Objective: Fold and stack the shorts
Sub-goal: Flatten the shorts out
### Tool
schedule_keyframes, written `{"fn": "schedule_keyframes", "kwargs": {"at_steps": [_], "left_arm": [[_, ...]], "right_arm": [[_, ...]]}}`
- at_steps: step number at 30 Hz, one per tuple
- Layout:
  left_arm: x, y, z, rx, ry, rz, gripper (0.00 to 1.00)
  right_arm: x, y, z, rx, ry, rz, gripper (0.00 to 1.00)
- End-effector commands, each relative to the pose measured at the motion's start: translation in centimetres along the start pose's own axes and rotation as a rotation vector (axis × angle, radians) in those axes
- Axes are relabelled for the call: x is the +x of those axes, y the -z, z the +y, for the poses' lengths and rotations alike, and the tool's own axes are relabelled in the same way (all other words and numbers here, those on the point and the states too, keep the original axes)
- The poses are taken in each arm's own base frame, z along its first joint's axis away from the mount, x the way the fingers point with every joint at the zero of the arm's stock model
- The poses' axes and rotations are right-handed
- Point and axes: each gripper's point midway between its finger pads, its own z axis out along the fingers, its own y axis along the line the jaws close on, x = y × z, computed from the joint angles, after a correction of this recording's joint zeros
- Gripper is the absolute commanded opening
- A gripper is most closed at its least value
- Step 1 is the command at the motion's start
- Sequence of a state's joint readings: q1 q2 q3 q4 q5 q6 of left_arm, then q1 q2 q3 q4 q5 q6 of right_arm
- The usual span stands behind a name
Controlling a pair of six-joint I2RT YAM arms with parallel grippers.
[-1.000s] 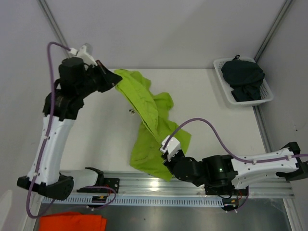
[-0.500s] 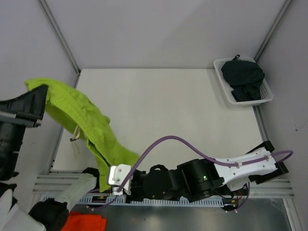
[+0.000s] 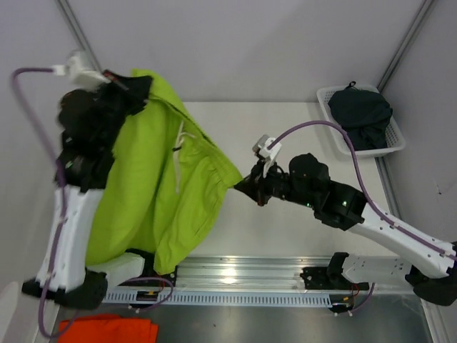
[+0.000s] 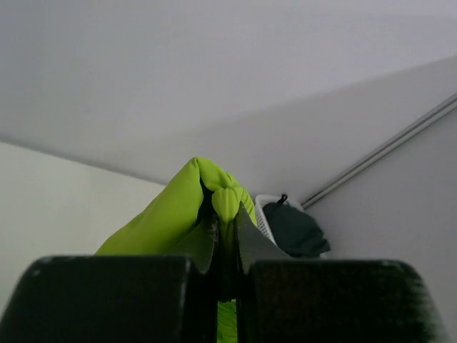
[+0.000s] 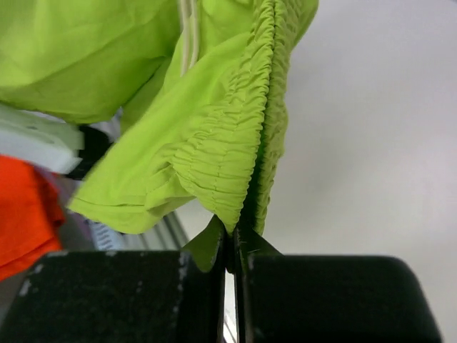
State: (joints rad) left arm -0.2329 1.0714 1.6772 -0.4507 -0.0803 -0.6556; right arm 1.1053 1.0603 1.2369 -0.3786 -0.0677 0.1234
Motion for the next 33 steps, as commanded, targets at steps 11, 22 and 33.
{"fn": "schedule_keyframes", "kwargs": {"at_steps": [11, 22, 33], "left_arm": [[25.5, -26.7, 6.1, 0.091, 0.14, 0.333, 0.04], [23.7, -25.0, 3.1, 0.03, -0.076, 0.382, 0.99], [24.3, -10.3, 8.0, -0.088, -0.166, 0.559, 0.99]], "right_arm": [[14.1, 7.3, -27.4, 0.741, -0.562, 0.089, 0.0], [21.0, 10.1, -26.0, 0.83, -0.662, 0.215, 0.25], [18.1, 11.3, -22.1, 0.8, -0.629, 0.144, 0.66]]}}
